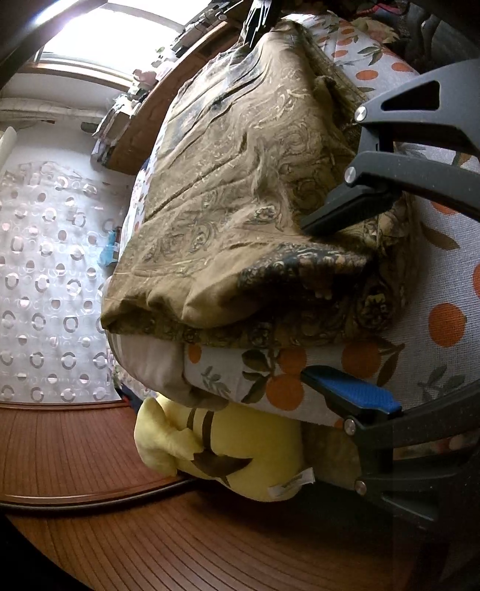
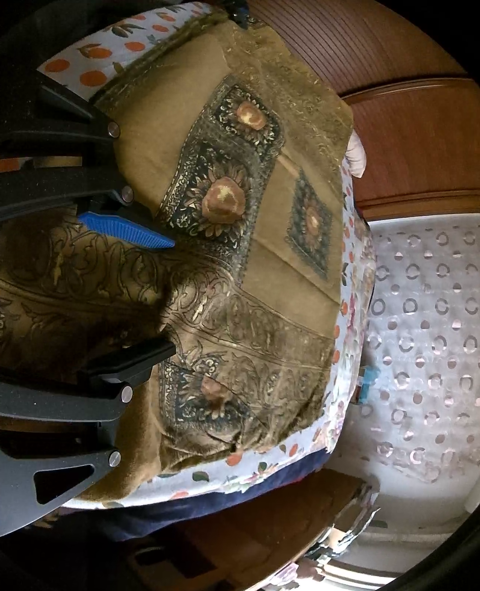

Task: Fold small clothes

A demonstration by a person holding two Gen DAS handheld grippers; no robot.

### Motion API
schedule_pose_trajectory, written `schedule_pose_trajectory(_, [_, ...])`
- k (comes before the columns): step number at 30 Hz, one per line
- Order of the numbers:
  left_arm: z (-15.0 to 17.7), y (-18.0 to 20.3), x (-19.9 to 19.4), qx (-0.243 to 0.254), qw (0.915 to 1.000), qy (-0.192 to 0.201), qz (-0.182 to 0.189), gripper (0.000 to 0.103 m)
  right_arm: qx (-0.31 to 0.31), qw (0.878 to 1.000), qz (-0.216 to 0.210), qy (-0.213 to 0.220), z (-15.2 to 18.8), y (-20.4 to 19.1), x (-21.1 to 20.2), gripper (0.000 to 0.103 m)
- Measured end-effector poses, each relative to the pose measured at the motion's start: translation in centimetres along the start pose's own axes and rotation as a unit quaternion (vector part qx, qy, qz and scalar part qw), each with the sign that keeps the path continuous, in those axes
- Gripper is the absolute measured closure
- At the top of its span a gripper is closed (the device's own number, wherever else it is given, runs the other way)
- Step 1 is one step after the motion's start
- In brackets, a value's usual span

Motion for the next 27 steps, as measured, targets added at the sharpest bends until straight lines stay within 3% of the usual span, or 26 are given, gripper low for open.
schedule_pose_trajectory(13, [0.0, -0.2, 0.2, 0.006, 1.0, 0.006, 0.002, 0.029, -0.009, 1.0, -0.005, -0.001, 0.0, -0.8, 0.5, 0.039])
schedule_pose_trajectory(21, [-0.7, -0.7, 0.4, -0.012, 0.999, 0.007, 0.042, 0.059, -0.008, 1.0, -0.004, 0.0, 0.1, -1.1, 0.3, 0.038])
schedule_pose_trajectory(25, [-1.0, -0.6, 0.4, -0.024, 0.9973, 0.004, 0.07, 0.091, -0.008, 1.0, -0.005, 0.0, 0.1, -1.0, 0.2, 0.038])
schedule_pose_trajectory(27, [-1.4, -0.1, -0.8, -0.024, 0.9971, 0.027, 0.067, 0.094, -0.008, 1.0, -0.005, 0.0, 0.1, -1.0, 0.2, 0.038])
Point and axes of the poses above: each gripper's, at about its wrist camera, not at the fingertips, and x roughly the way its jaws point, y to its right, z to its underside, the point moved 4 cm from there along x, roughly the way its jaws point, and after that the axes turned 12 degrees about -z, right-handed, at the moved point
